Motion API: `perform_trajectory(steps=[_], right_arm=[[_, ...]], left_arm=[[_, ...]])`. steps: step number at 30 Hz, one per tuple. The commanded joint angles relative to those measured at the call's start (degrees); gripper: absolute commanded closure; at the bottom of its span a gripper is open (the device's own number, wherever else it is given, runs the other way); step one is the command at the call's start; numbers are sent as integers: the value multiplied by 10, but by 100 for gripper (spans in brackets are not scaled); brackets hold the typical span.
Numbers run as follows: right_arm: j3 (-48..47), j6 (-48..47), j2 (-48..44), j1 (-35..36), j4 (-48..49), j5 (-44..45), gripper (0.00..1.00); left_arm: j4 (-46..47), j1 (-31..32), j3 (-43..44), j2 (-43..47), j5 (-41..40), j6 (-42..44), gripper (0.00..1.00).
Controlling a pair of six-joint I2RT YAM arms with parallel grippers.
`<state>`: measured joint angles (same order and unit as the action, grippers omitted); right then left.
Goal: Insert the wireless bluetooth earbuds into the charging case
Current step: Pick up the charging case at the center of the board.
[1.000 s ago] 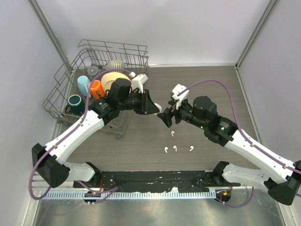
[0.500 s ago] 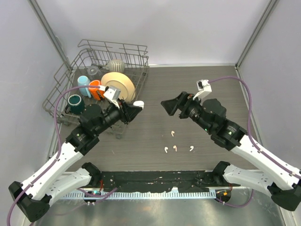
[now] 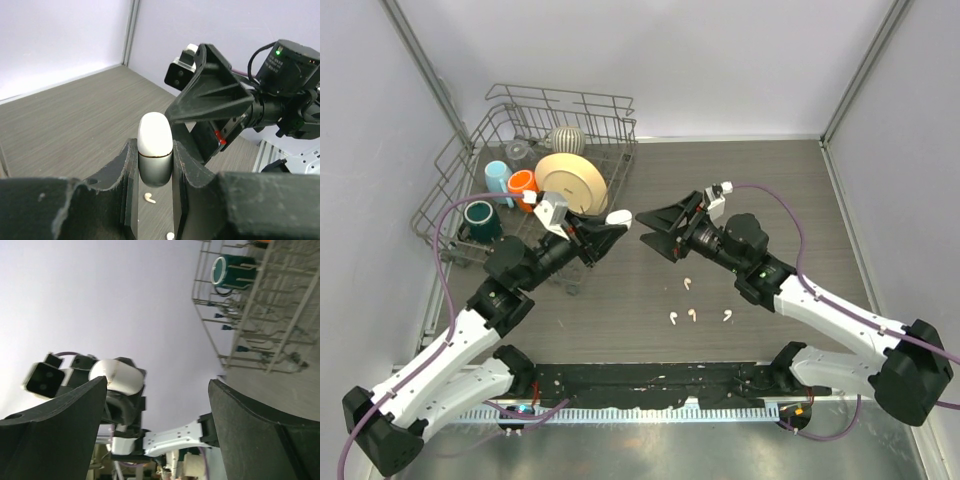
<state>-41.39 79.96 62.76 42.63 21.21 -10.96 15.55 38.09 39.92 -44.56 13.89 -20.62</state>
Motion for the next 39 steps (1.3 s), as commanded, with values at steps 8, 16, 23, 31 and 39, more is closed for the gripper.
perform_trajectory(steps=[8, 16, 23, 31, 39], right_arm=[[-84, 101, -4, 2, 44, -41, 12], [-94, 134, 28, 2, 37, -55, 14], [-110, 146, 46, 1, 36, -72, 23], [-101, 167, 61, 5, 57, -93, 33], [-92, 181, 54, 8, 79, -92, 62]], left_arm=[[100, -1, -6, -16, 30, 4, 100], [107, -1, -2, -23, 37, 6, 100], [107, -1, 2, -31, 47, 5, 100], [107, -1, 7, -40, 51, 0, 97], [103, -1, 7, -43, 41, 4, 94]])
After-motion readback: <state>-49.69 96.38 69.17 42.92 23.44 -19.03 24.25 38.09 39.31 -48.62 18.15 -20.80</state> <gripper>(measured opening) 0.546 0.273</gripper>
